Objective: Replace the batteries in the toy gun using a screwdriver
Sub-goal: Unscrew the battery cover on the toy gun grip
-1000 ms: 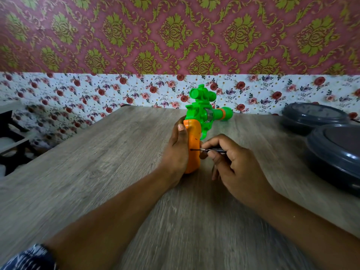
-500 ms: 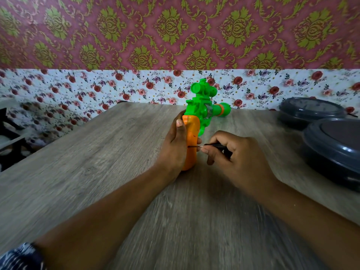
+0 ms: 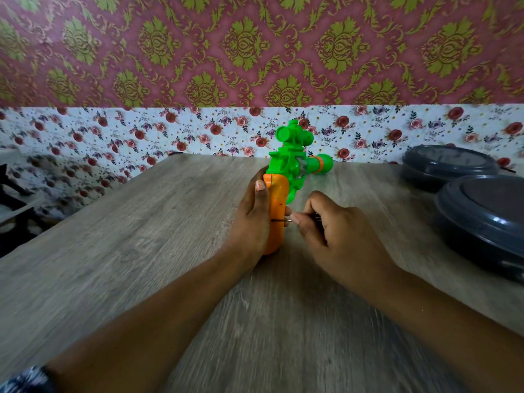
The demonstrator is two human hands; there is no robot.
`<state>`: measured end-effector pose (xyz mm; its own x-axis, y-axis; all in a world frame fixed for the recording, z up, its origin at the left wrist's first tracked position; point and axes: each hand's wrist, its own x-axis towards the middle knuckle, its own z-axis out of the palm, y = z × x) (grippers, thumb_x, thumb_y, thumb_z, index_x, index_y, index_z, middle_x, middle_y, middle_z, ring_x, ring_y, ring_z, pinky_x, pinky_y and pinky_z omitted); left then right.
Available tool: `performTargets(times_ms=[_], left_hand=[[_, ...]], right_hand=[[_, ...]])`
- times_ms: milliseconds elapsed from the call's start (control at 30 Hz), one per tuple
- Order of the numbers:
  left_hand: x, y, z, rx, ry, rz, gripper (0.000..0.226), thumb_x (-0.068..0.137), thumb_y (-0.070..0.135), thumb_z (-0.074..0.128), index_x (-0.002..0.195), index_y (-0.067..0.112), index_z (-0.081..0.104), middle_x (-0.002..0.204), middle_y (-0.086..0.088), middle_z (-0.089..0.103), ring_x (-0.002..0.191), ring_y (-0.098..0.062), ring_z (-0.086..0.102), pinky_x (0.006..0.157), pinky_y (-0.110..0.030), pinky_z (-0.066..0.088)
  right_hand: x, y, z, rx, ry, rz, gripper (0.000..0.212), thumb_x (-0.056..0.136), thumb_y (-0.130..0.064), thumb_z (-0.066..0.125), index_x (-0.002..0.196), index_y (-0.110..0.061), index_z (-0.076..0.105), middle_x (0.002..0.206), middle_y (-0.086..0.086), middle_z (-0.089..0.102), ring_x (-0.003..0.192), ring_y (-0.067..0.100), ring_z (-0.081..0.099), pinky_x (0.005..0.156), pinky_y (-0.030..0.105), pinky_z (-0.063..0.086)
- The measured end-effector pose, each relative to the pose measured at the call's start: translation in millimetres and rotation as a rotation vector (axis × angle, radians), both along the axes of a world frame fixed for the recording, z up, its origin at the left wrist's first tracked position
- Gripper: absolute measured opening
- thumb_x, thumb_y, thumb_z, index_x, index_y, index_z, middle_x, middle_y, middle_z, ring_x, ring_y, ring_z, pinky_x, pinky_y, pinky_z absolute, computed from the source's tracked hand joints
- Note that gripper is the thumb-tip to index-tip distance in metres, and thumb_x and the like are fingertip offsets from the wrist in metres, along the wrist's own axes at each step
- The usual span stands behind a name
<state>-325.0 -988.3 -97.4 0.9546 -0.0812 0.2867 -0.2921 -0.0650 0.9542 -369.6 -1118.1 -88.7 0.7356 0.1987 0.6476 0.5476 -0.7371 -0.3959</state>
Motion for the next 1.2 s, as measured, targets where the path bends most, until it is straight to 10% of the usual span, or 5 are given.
performTargets(times_ms=[200, 433, 633, 1033, 1200], left_hand=[[3.9, 1.6, -0.2, -0.061, 0.057, 0.032, 0.045, 0.101, 0.036, 0.021, 0.142, 0.025, 0.037, 0.076, 0.016, 0.057, 0.054, 0.016, 0.059, 0.047, -0.002, 0.042], [0.3, 0.1, 1.6, -0.06, 0.06, 0.038, 0.029, 0.101, 0.035, 0.021, 0.124, 0.034, 0.04, 0.076, 0.015, 0.054, 0.057, 0.014, 0.06, 0.046, -0.001, 0.041], [-2.0, -0.2, 2.3, -0.019, 0.056, 0.037, 0.043, 0.101, 0.036, 0.021, 0.141, 0.028, 0.033, 0.074, 0.017, 0.053, 0.052, 0.017, 0.057, 0.044, 0.002, 0.038], [-3.3, -1.0, 0.9, 0.017, 0.015, 0.016, 0.042, 0.102, 0.032, 0.02, 0.14, 0.025, 0.035, 0.075, 0.019, 0.048, 0.049, 0.024, 0.051, 0.045, 0.003, 0.036], [0.2, 0.0, -1.3, -0.001, 0.024, 0.04, 0.044, 0.101, 0.037, 0.02, 0.138, 0.026, 0.039, 0.074, 0.017, 0.057, 0.055, 0.016, 0.059, 0.051, 0.0, 0.043]], right_hand=[[-1.7, 2.1, 0.5, 0.18, 0.18, 0.132, 0.012, 0.084, -0.018, 0.064, 0.082, -0.021, 0.053, 0.078, -0.01, 0.066, 0.071, -0.001, 0.062, 0.064, 0.02, 0.047], [-3.5, 7.5, -3.7, 0.407, 0.366, 0.114, 0.013, 0.091, -0.029, 0.051, 0.089, -0.017, 0.054, 0.082, -0.003, 0.066, 0.037, 0.006, 0.05, 0.044, 0.019, 0.042], [-3.1, 5.6, 1.1, 0.372, 0.43, 0.043, 0.037, 0.093, -0.035, 0.044, 0.067, -0.012, 0.055, 0.044, 0.008, 0.058, 0.031, 0.004, 0.044, 0.044, 0.012, 0.034], [-1.9, 2.7, 5.6, 0.456, 0.333, 0.116, 0.017, 0.082, -0.009, 0.065, 0.074, -0.02, 0.055, 0.076, 0.005, 0.069, 0.034, 0.008, 0.047, 0.04, 0.022, 0.04], [-3.5, 4.2, 5.2, 0.328, 0.377, 0.041, 0.025, 0.089, -0.037, 0.05, 0.081, -0.015, 0.058, 0.078, 0.0, 0.07, 0.038, 0.002, 0.052, 0.048, 0.022, 0.04]])
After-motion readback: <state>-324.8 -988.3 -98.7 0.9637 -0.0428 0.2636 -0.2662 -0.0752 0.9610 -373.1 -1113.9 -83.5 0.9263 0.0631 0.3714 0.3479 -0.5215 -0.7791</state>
